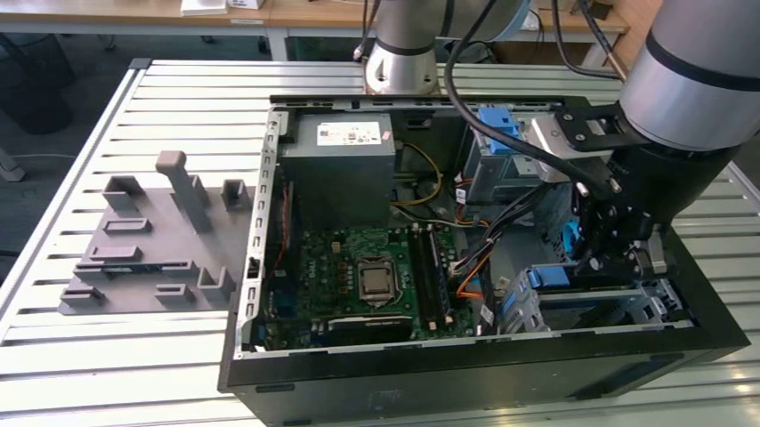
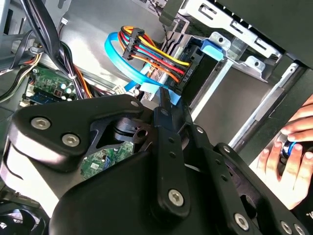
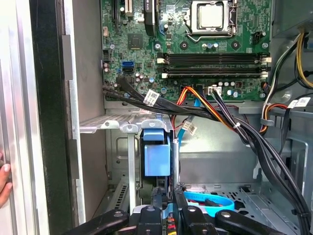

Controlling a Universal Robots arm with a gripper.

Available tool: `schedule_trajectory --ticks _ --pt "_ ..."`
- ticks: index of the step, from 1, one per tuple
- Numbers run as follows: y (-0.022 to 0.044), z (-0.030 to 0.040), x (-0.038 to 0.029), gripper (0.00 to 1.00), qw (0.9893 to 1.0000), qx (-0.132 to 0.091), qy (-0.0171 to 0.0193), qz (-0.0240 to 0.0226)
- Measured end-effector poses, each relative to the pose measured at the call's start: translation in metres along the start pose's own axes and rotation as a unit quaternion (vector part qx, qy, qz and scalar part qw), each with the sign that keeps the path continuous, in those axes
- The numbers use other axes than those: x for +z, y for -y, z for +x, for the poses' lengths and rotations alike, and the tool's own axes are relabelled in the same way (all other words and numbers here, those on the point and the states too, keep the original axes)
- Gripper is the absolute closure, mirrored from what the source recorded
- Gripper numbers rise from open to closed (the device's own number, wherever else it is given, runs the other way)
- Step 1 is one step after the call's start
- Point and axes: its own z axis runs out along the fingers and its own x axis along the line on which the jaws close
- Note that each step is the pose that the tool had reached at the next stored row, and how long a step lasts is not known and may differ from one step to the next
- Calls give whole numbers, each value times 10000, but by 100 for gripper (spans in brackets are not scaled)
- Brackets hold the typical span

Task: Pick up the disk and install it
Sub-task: 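Insert the second disk wire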

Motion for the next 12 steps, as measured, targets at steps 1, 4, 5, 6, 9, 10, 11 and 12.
schedule_trajectory --ticks 1,4,5,6,9,10,11,12 --pt "0 0 -2 76 10000 0 0 0" --pt "2 0 -12 76 10000 0 0 0" --pt "2 0 -15 76 10000 0 0 0" --pt "2 0 -18 76 10000 0 0 0" --pt "4 0 -29 76 10000 0 1 0" --pt "4 0 -33 76 10000 0 1 -1" --pt "5 0 -38 76 10000 0 0 -1" --pt "5 0 -43 76 10000 0 0 0"
